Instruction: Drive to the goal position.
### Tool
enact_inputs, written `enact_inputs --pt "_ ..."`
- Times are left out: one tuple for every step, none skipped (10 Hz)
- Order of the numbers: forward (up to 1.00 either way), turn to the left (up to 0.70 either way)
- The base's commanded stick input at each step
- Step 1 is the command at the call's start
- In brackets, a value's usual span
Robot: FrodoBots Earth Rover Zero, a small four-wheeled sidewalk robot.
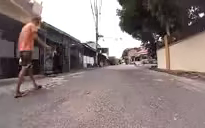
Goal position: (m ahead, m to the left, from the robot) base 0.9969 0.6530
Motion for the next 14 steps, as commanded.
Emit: enact_inputs --pt "0.5 -0.41" --pt "0.5 -0.26" --pt "0.5 -0.11" --pt "0.5 0.03" --pt "0.5 0.07" --pt "0.5 0.07" --pt "0.5 0.07" --pt "0.5 0.07" --pt "0.5 0.07" --pt "0.5 0.07" --pt "0.5 0.07" --pt "0.5 0.07" --pt "0.5 0.07" --pt "0.5 0.07"
